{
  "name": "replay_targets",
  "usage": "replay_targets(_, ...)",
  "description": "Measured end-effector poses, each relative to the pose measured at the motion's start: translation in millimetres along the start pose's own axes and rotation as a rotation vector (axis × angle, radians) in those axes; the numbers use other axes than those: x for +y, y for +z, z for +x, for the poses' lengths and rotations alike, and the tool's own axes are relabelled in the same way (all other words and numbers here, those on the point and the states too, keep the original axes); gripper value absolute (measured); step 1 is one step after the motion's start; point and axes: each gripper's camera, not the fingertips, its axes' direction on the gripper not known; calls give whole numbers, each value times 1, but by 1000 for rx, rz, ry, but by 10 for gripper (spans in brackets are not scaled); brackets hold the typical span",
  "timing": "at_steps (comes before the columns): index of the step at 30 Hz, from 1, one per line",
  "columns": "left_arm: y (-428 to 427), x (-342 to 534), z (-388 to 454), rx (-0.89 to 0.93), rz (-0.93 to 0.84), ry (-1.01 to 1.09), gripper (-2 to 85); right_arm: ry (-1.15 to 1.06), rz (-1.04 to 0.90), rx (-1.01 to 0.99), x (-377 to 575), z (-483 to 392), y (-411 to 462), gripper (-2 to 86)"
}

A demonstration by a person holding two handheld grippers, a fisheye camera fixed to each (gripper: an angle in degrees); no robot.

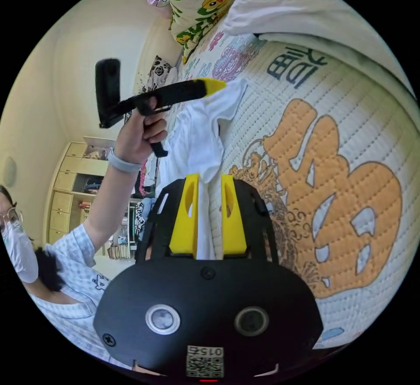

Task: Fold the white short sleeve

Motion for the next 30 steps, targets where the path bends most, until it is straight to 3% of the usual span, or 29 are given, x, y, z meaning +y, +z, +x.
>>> replay_targets(4,9,3,-16,-20,7,-56,13,-36,1,-26,-4,0,6,22)
replay_targets(10,-19,22,-29,29,277,-91,4,-83,131,94,5,-7,-13,6)
replay_targets(12,-17,27,-34,47,293,-110,11,-82,132,165,4,-5,-10,10)
replay_targets(16,3,46,-52,45,164,-150,87,-53,42,275,6,1,9,42)
replay_targets(18,-9,67,-58,125,261,-169,99,-41,51,250,19,0,14,64)
replay_targets(20,-38,108,-62,243,433,-178,104,-50,66,263,32,-6,17,65)
replay_targets(24,-86,206,-65,252,564,-190,106,-105,56,284,60,-30,42,65)
replay_targets(27,-113,323,-79,134,589,-369,104,-196,4,290,73,-57,79,64)
replay_targets(30,-132,456,-94,-67,593,-677,101,-320,-99,245,75,-91,135,63)
